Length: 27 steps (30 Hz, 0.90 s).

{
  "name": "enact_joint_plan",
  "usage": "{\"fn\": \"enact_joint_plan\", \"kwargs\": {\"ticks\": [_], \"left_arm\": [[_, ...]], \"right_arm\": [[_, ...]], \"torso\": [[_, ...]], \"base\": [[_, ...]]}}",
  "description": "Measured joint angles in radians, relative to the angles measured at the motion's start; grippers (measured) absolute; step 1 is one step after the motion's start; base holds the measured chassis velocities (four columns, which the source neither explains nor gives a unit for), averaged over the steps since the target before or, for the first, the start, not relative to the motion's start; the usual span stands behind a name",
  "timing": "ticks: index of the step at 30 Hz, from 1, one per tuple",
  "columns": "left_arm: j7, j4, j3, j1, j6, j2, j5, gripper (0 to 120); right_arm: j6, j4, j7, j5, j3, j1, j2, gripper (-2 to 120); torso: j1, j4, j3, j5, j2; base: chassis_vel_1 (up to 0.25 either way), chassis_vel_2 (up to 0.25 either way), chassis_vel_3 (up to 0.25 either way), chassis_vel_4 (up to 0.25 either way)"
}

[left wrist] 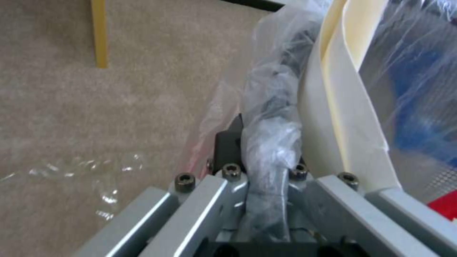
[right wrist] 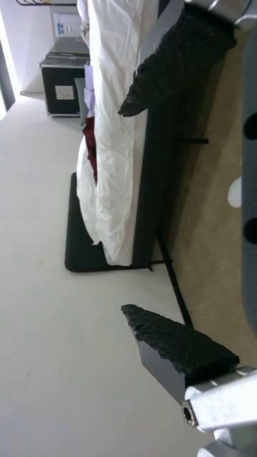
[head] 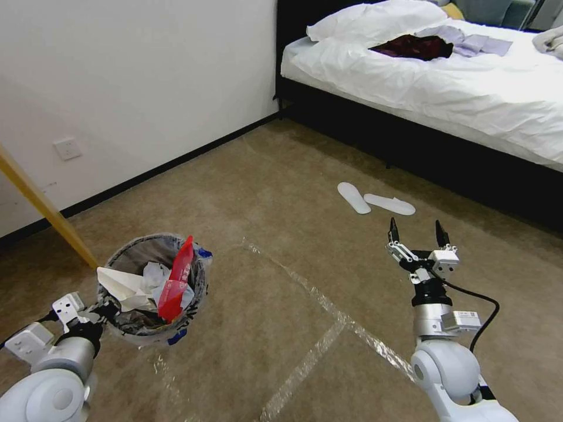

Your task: Pick up the trash bin and place the garbage on the floor into it.

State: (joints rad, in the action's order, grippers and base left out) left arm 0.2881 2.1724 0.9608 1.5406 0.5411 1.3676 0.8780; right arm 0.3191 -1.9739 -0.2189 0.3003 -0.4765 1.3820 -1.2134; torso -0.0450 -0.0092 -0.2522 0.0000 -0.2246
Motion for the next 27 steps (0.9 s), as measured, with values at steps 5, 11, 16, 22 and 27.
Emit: {"fn": "enact_joint_plan", "kwargs": {"ticks": [5,11,16,22,27], "left_arm": [[0.000,-0.005,0.001,-0.001,0.000,-0.001,0.001,1],[0.001,-0.007,0.001,-0.004,-0.001,-0.001,0.001,1],[0.001,-0.007,0.002,-0.004,-0.001,-0.003,0.001,1],[0.002,-0.004,0.002,-0.002,-0.001,-0.005,0.001,1],[0.002,-0.002,0.003,0.000,-0.001,-0.006,0.001,1]], "right_arm": [[0.000,0.003,0.000,0.000,0.005,-0.005,0.000,100],[0.000,0.004,0.000,-0.001,0.006,-0.009,0.001,100],[-0.001,0.004,0.000,0.000,0.006,-0.010,0.003,100],[-0.001,0.003,0.000,0.000,0.006,-0.010,0.004,100],[-0.001,0.000,0.000,0.000,0.006,-0.010,0.005,100]], "torso": [[0.000,-0.0001,0.000,0.0000,0.000],[0.000,0.0002,0.000,-0.0002,0.000],[0.000,-0.0001,0.000,0.0003,0.000],[0.000,0.0001,0.000,-0.0003,0.000],[0.000,-0.0001,0.000,0.0001,0.000]], "base": [[-0.149,0.156,0.146,-0.155],[-0.167,0.165,0.172,-0.158],[-0.170,0.175,0.170,-0.198],[-0.171,0.185,0.184,-0.187],[-0.181,0.180,0.173,-0.174]]}}
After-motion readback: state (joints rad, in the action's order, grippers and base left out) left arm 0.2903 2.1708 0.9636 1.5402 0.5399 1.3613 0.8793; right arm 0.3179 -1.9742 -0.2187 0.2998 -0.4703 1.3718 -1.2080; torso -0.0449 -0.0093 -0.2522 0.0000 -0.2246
